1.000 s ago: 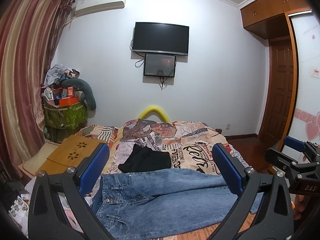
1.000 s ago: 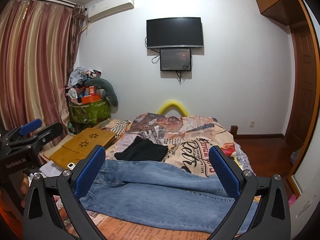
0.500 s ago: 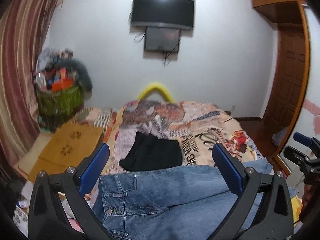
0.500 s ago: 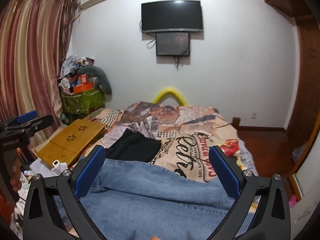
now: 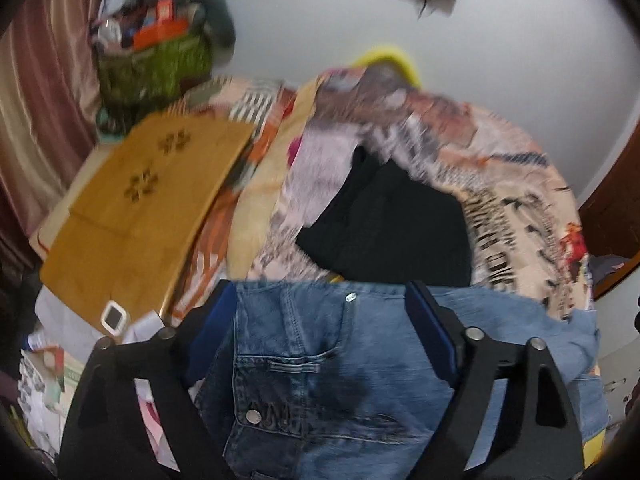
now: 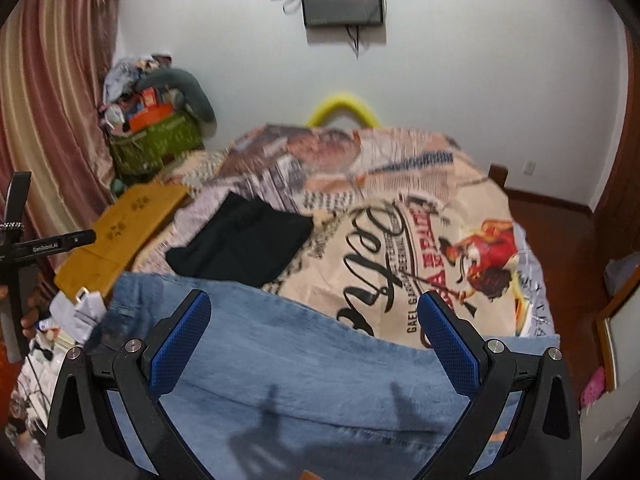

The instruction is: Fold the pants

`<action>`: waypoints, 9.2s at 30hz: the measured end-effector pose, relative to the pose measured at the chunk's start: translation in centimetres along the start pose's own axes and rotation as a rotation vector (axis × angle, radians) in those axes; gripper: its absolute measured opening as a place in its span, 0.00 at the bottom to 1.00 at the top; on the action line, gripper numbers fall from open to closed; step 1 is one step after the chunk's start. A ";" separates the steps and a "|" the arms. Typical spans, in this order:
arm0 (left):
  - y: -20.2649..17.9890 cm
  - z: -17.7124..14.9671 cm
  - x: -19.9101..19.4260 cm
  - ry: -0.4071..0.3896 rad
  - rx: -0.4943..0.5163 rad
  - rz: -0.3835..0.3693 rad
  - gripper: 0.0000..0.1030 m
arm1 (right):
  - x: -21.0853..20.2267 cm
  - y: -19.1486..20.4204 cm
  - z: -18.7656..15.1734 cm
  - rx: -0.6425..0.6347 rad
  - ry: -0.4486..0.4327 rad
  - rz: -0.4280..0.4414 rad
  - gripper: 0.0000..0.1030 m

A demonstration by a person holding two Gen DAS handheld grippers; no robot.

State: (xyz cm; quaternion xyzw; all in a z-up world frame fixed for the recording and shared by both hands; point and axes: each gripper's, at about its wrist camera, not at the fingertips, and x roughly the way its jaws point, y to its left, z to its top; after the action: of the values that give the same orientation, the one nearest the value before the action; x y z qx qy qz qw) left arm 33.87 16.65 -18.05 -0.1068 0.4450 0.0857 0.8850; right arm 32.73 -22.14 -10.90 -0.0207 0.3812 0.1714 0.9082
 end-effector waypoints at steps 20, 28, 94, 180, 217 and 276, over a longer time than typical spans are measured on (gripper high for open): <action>0.8 -2.8 14.5 0.263 0.096 0.134 0.60 | 15.2 -0.7 -1.2 -0.074 0.294 0.136 0.77; 1.9 -2.5 14.0 0.210 0.035 0.140 0.20 | 15.7 0.0 -1.7 -0.093 0.291 0.187 0.60; 7.2 -19.1 -7.3 0.088 0.029 -0.026 0.14 | -3.4 6.4 -13.2 -0.086 0.254 0.252 0.12; -23.5 -14.8 -0.5 0.235 0.577 -0.172 0.91 | -17.1 -26.3 -10.3 0.524 -0.144 -0.224 0.06; -15.8 -10.0 -3.8 0.041 0.390 -0.124 0.94 | -15.4 -20.9 -16.5 0.453 0.111 -0.338 0.29; 9.4 -14.1 1.2 0.185 0.003 0.175 0.97 | 12.0 10.7 -1.1 -0.264 0.368 0.254 0.23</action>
State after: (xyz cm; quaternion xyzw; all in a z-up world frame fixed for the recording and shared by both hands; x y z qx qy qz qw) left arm 21.43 22.05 -28.25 -0.0736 0.5323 0.1515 0.8296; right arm 36.25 -8.73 -19.05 -0.1221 0.5139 0.3256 0.7842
